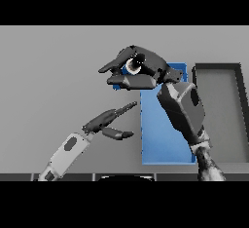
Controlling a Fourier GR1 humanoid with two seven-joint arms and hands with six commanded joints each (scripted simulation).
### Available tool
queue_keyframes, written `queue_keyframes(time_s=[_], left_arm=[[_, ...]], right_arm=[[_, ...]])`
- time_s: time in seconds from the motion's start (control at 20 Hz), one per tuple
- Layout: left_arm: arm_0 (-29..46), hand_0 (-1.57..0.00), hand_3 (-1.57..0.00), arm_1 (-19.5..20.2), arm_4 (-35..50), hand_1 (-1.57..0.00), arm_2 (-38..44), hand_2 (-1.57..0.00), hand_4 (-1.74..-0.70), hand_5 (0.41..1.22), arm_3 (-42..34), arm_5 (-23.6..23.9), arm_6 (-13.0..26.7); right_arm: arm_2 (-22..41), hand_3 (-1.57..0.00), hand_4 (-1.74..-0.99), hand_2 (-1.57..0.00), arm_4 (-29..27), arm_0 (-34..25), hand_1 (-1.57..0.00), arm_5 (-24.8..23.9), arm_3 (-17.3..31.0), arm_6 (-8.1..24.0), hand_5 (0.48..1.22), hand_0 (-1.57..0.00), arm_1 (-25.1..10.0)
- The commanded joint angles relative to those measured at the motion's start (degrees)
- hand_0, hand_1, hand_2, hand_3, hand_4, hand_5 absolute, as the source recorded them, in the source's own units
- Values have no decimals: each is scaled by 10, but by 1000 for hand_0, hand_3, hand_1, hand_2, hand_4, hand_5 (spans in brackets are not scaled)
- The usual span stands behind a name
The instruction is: Pick up the blue pipe and place it into the blue bin.
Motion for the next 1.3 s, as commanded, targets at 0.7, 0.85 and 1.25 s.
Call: queue_keyframes(time_s=[0.7,0.85,1.25], left_arm=[[13,1,1,21,-10,1,5,1,-827,464,-18,8,3],[19,1,1,22,-11,1,3,1,-828,469,-20,9,5],[16,1,1,14,-14,1,-1,1,-826,475,-21,15,14]], right_arm=[[-111,-1571,-1499,-1571,164,121,-1571,-32,201,31,1221,-1571,-82],[-111,-1571,-1499,-1571,183,176,-1571,-67,186,69,1221,-1571,-74],[61,-693,-1653,-1571,139,283,-1571,-154,200,69,1205,-1571,-163]])
